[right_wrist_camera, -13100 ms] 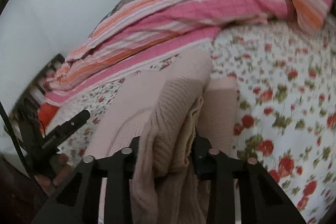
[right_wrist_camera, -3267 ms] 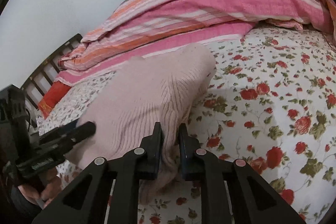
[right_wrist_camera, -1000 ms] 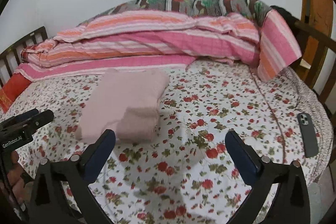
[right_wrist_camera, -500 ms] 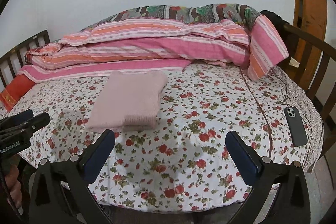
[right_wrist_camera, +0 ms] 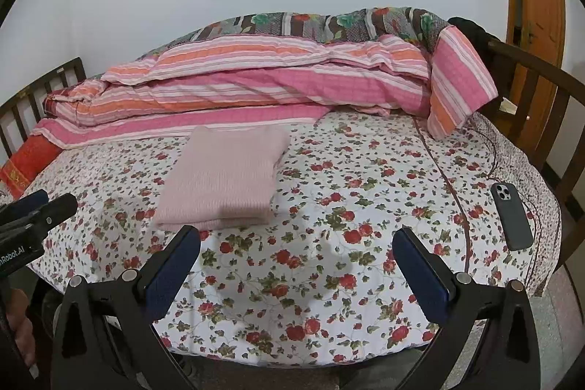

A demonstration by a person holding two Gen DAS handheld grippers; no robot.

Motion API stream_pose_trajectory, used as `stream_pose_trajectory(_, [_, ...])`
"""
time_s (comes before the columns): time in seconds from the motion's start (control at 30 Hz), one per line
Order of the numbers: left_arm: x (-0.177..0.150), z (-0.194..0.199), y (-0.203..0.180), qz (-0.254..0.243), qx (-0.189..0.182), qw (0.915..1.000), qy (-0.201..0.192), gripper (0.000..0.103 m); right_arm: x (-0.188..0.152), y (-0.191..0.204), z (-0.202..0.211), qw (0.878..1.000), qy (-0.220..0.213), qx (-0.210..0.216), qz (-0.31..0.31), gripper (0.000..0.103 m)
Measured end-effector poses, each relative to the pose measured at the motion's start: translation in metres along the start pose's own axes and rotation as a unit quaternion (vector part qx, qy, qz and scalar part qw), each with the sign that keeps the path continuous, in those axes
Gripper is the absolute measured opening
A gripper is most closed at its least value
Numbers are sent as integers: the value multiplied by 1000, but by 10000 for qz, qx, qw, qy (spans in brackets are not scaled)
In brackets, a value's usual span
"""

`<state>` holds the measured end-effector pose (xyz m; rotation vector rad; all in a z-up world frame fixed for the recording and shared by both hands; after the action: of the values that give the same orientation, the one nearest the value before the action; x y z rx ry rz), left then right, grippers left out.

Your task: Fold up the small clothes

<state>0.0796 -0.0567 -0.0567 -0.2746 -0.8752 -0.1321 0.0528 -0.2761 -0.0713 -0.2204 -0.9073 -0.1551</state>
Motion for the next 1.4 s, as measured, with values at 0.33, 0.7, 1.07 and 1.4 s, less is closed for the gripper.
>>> stream_pose_trajectory(0.33, [3, 3, 5, 27, 83, 10000, -44, 79, 1, 4, 2, 10000, -18, -30, 57, 103])
stream_pose_trajectory(0.7, [4, 5, 10, 7, 130, 9999, -72, 80, 2, 4, 4, 10000, -49, -15, 25, 103])
stream_pose_trajectory(1.07, [4, 5, 10, 11, 133, 9999, -74, 80, 2, 4, 6, 10000, -58, -16, 32, 103])
stream_pose_trajectory(1.4, [4, 6, 10, 9, 128, 9999, -79, 80, 1, 3, 6, 10000, -63, -16, 38, 103])
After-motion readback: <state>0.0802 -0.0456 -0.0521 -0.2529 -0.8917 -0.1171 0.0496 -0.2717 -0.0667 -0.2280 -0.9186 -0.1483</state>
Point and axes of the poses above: each gripper's, at about its wrist camera, not at the fingertips, and z roughly against the way its jaws point, y to its left, x to its top, the point moved 6 cm from there along -z, roughly the way its jaws point, and after that the axes turned 12 degrees about -x, right-handed, at the moved point
